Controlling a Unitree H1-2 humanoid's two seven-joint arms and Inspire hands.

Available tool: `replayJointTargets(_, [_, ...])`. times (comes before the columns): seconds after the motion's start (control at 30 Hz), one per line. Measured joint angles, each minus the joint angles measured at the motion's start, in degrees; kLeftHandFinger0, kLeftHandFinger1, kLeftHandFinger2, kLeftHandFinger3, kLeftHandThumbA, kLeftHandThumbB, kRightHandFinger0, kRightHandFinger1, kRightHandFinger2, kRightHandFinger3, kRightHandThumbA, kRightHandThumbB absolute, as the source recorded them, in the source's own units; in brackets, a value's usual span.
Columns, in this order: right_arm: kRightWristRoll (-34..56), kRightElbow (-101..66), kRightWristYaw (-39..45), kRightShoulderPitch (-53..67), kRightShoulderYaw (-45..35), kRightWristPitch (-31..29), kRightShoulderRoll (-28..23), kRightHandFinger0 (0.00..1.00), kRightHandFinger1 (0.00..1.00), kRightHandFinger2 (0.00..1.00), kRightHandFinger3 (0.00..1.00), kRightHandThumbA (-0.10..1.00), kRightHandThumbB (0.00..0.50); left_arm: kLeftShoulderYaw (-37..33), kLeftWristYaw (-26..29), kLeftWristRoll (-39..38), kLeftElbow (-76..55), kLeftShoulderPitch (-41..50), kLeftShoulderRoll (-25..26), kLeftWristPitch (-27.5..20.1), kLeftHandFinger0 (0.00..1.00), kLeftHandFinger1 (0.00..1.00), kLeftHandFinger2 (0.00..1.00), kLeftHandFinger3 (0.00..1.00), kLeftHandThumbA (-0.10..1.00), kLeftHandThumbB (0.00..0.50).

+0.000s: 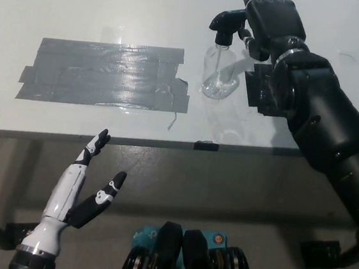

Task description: The robot grabs the black lid of the spray bottle on the desk and places it on the black area of the desk

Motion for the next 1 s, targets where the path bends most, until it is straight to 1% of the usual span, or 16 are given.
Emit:
replayJointTargets(0.17, [0.4, -0.66, 4.03, -0.57, 0.01, 0.27, -0.21, 1.0, 1.0, 1.0, 1.0, 0.52, 0.5, -0.17, 0.0, 0.02, 0.01, -0.12, 0.18, -0.01, 1.0, 0.94, 0.96, 1.0, 0.77, 0.0])
replayJointTargets(0.33, [0.84, -0.55, 5.97, -0.6, 0.0, 0.23, -0.21, 1.0, 1.0, 1.0, 1.0, 0.62, 0.5, -0.3, -0.01, 0.02, 0.01, -0.22, 0.34, -0.02, 1.0, 0.95, 0.96, 1.0, 0.77, 0.0])
replayJointTargets(0.4, [1.07, -0.36, 6.44, -0.65, -0.02, 0.16, -0.19, 1.0, 1.0, 1.0, 1.0, 0.63, 0.5, -0.34, -0.01, 0.02, 0.01, -0.31, 0.38, -0.01, 1.0, 0.95, 0.96, 1.0, 0.78, 0.0])
replayJointTargets(0.57, [1.74, 0.09, 6.7, -0.99, -0.07, -0.03, -0.13, 1.0, 1.0, 1.0, 1.0, 0.64, 0.5, -0.43, -0.01, 0.12, 0.01, -0.88, 0.44, -0.01, 1.0, 0.94, 0.96, 1.0, 0.78, 0.0])
replayJointTargets(0.83, [2.28, 0.39, 7.29, -2.8, -0.07, -0.08, 0.2, 1.0, 1.0, 1.0, 1.0, 0.61, 0.5, -0.62, -0.02, 0.12, 0.01, -1.09, 0.48, -0.01, 1.0, 0.93, 0.95, 1.0, 0.77, 0.0])
replayJointTargets(1.0, [2.41, 1.14, 7.28, -3.85, -0.11, -0.36, 0.45, 1.0, 1.0, 1.0, 1.0, 0.63, 0.5, -0.79, -0.04, 0.09, 0.01, -1.41, 0.64, -0.01, 1.0, 0.93, 0.94, 1.0, 0.77, 0.0])
